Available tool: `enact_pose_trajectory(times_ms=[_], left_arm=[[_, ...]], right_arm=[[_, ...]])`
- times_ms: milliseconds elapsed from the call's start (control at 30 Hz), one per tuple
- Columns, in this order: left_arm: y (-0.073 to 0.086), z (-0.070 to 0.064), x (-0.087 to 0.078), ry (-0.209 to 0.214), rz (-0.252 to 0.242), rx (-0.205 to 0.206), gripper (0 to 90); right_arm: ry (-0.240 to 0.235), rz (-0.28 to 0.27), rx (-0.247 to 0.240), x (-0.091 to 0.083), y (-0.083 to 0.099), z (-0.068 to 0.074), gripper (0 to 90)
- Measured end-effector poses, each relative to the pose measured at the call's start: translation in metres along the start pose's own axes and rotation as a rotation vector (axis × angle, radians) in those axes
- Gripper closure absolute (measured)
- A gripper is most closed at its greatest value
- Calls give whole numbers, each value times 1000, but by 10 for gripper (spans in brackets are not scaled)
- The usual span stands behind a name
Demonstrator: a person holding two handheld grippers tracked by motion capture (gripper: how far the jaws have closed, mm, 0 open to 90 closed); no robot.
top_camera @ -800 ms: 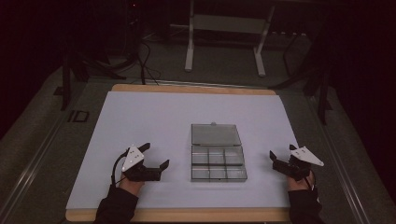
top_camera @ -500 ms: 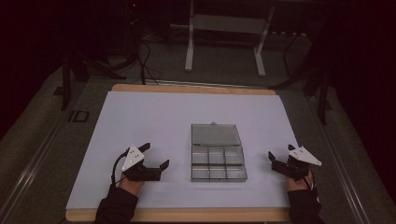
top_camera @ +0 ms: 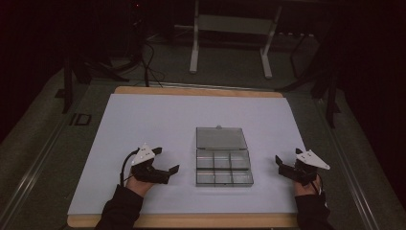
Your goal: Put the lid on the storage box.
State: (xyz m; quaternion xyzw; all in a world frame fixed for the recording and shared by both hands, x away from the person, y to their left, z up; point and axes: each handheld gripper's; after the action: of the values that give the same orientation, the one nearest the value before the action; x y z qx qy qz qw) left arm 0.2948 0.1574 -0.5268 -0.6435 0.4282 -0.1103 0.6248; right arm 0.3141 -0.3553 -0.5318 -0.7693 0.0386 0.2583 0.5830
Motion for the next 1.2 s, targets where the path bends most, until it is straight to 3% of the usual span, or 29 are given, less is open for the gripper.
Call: enact_pose_trajectory(times_ms=[67, 100, 200, 633, 1000, 1100, 1133, 1200], left_arm=[[-7, -1, 5, 17, 15, 0, 8], [-14, -2, 10, 25, 46, -2, 8], [-24, -3, 18, 17, 71, -8, 9], [-68, 0, 47, 12, 127, -38, 9], [-87, 3, 77, -26, 165, -76, 10], [-93, 7, 89, -18, 183, -126, 10], [-95, 8, 92, -43, 187, -132, 10], [-97, 8, 95, -40, 192, -139, 10]], right_arm=[[-3, 0, 1, 0, 0, 0, 141], [-2, 1, 2, 0, 0, 0, 141], [-4, 3, 0, 0, 0, 0, 141], [3, 6, -9, 0, 0, 1, 141], [4, 7, -16, 0, 0, 2, 141], [5, 6, -14, 0, 0, 2, 141], [6, 6, -15, 0, 0, 2, 141], [5, 5, -18, 1, 0, 2, 141]])
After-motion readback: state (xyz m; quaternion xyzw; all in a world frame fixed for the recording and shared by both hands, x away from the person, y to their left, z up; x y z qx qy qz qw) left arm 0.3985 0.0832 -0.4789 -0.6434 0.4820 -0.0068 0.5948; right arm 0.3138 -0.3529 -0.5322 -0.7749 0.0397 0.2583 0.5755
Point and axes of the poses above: each handheld gripper's, and its own axes: x roughly forward along the jaws, y roughly out of its underside, z roughly to its left, and after that the axes turned 3 degrees about -x, right-handed
